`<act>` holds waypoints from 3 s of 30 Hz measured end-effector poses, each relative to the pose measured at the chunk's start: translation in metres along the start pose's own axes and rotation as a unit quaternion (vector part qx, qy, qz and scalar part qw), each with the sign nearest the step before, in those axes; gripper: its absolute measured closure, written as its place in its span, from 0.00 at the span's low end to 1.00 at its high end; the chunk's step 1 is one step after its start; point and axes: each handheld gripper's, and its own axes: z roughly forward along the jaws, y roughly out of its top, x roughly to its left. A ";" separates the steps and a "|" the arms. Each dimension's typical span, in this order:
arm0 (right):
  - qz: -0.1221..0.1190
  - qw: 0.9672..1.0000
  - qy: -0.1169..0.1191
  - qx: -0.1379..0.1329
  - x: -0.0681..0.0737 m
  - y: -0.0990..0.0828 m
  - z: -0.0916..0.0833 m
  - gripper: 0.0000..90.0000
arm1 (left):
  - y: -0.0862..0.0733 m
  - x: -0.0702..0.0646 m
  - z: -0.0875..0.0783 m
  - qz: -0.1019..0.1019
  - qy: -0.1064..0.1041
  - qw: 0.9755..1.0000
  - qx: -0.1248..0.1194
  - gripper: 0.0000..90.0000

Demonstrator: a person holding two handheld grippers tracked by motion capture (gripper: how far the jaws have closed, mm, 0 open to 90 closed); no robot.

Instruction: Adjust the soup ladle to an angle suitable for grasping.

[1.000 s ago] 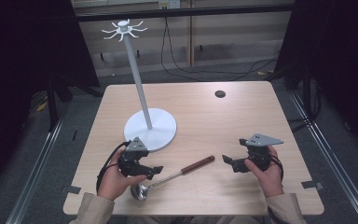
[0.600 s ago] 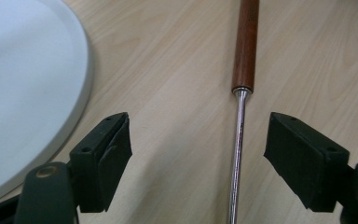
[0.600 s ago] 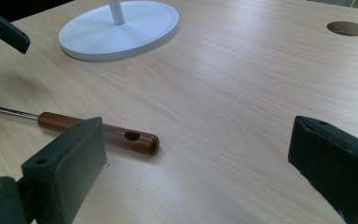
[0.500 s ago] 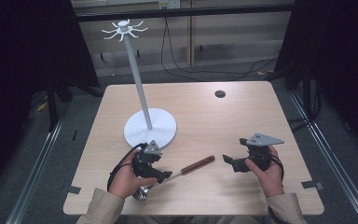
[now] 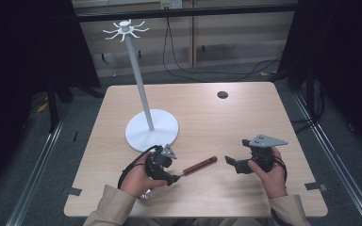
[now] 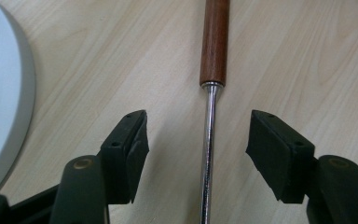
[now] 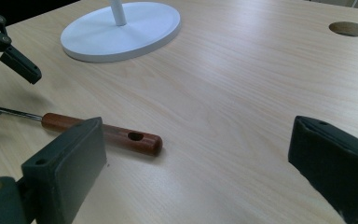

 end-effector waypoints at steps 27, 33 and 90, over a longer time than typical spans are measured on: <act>-0.001 1.000 0.003 -0.001 0.001 0.001 0.000 0.04 | 0.026 -0.006 0.026 0.016 -0.015 0.995 0.099 0.80; -0.003 1.000 0.003 0.000 0.002 0.001 0.001 0.04 | 0.033 -0.007 0.029 0.033 -0.016 0.993 0.109 0.91; 0.000 1.000 0.026 -0.015 0.013 0.008 0.009 0.04 | 0.008 0.016 -0.056 -0.085 -0.036 0.967 -0.236 0.95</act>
